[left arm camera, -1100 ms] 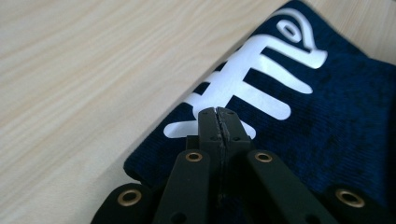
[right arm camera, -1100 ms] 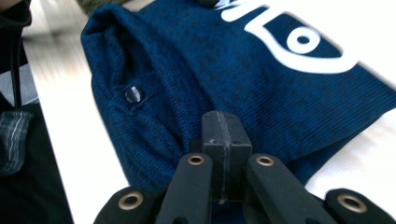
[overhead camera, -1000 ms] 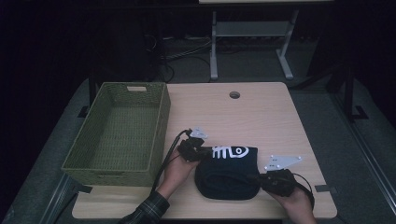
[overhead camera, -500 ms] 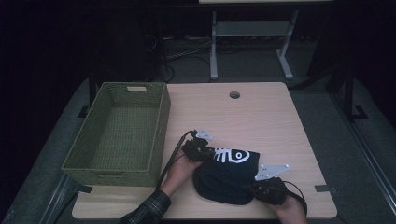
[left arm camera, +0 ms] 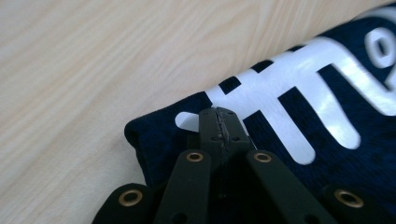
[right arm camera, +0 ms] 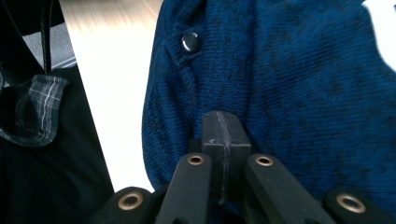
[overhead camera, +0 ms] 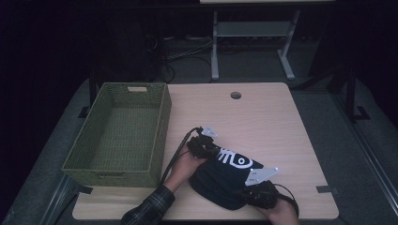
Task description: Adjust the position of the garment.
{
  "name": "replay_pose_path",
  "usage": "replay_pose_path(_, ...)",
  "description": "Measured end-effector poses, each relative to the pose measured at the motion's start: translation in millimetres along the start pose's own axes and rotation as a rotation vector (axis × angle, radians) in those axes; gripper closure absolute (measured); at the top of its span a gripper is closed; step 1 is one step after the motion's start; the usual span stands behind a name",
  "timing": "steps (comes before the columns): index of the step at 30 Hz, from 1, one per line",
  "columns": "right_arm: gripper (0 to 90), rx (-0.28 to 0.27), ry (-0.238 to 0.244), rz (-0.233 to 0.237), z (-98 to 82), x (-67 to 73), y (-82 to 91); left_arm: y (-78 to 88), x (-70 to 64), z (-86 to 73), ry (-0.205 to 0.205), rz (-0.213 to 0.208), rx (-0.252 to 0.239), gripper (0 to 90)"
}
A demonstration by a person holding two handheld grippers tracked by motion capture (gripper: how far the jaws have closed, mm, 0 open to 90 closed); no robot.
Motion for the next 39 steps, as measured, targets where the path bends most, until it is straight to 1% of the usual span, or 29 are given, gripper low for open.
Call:
replay_pose_path(1, 90.0, -0.013, -0.008, -0.001, 2.0, -0.6, 2.9, 4.0, -1.3, 1.9, 0.006, -0.007, -0.019, 90.0)
replay_pose_path(3, 90.0, -0.049, -0.007, -0.019, 7.2, -4.3, 10.6, 13.6, -6.1, 5.0, 0.017, -0.029, -0.048, 89.9)
replay_pose_path(4, 90.0, -0.066, -0.016, -0.029, 10.0, -6.0, 14.8, 18.6, -9.2, 5.9, 0.017, -0.04, -0.056, 89.9)
replay_pose_path(5, 90.0, -0.082, -0.007, -0.045, 12.2, -9.6, 18.9, 23.1, -13.0, 6.9, 0.018, -0.043, -0.071, 89.9)
replay_pose_path(6, 90.0, -0.095, -0.006, -0.061, 14.4, -13.4, 22.5, 27.9, -16.4, 6.7, 0.009, -0.047, -0.078, 89.9)
replay_pose_path(8, 90.0, -0.121, -0.02, -0.083, 18.5, -21.4, 29.4, 37.4, -23.7, 4.1, 0.0, -0.053, -0.086, 89.9)
replay_pose_path(9, 90.0, -0.134, -0.023, -0.101, 20.4, -26.2, 32.5, 41.8, -27.7, 2.0, 0.002, -0.059, -0.091, 89.9)
replay_pose_path(10, 90.0, -0.14, -0.026, -0.117, 21.8, -31.2, 34.8, 46.1, -31.1, -0.7, -0.007, -0.065, -0.089, 89.9)
replay_pose_path(12, 90.0, -0.153, -0.037, -0.145, 23.6, -42.0, 38.5, 53.5, -37.8, -5.1, -0.014, -0.064, -0.093, 89.9)
replay_pose_path(14, 90.0, -0.166, -0.051, -0.167, 25.3, -52.1, 41.4, 59.8, -44.8, -9.6, -0.008, -0.067, -0.097, 89.9)
replay_pose_path(16, 90.0, -0.177, -0.061, -0.192, 27.3, -60.4, 44.1, 64.5, -50.3, -16.2, -0.023, -0.053, -0.08, 89.9)
replay_pose_path(18, 90.0, -0.177, -0.064, -0.224, 27.8, -69.0, 45.7, 67.1, -53.9, -24.3, -0.041, -0.024, -0.061, 89.9)
replay_pose_path(20, 90.0, -0.168, -0.073, -0.242, 26.3, -76.1, 44.9, 68.1, -54.5, -32.5, -0.057, 0.018, -0.049, 89.8)
replay_pose_path(21, 90.0, -0.156, -0.077, -0.249, 24.2, -79.0, 43.3, 66.6, -54.6, -36.9, -0.052, 0.032, -0.037, 89.8)
replay_pose_path(23, 90.0, -0.127, -0.083, -0.264, 18.1, -83.5, 39.4, 63.1, -53.1, -45.7, -0.045, 0.031, -0.006, 89.9)
replay_pose_path(25, 90.0, -0.108, -0.097, -0.267, 12.6, -85.8, 35.9, 58.2, -51.1, -52.9, -0.034, 0.032, 0.016, 89.9)
replay_pose_path(26, 90.0, -0.088, -0.102, -0.274, 8.9, -87.7, 34.3, 56.1, -50.6, -54.7, -0.022, 0.029, 0.019, 90.0)
replay_pose_path(27, 90.0, -0.078, -0.112, -0.279, 6.5, -89.2, 32.7, 54.7, -49.9, -55.9, -0.022, 0.029, 0.026, 90.0)
replay_pose_path(29, 90.0, -0.065, -0.133, -0.267, 2.1, -90.7, 29.6, 51.2, -48.5, -58.4, -0.025, 0.033, 0.041, 90.0)
replay_pose_path(32, 90.0, -0.023, -0.145, -0.258, -6.2, -91.0, 22.4, 46.4, -46.9, -61.5, -0.027, 0.033, 0.055, 90.0)
replay_pose_path(36, 90.0, -0.013, -0.165, -0.238, -9.9, -88.7, 19.2, 44.1, -42.1, -62.0, -0.044, 0.069, 0.074, 90.0)
replay_pose_path(37, 90.0, -0.01, -0.169, -0.232, -10.7, -88.0, 18.9, 43.5, -39.7, -61.7, -0.041, 0.077, 0.074, 90.0)
replay_pose_path(39, 90.0, -0.01, -0.165, -0.222, -12.2, -85.4, 19.1, 41.9, -34.5, -60.7, -0.026, 0.08, 0.07, 90.0)
Point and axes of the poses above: each handheld gripper's, and its own axes: y roughly backward along the jaws, z roughly out of its top, x roughly to its left, the point moved 7 cm from there along -y, roughly forward along the jaws, and after that the axes turned 1 degree about y, right-handed, at the moved point
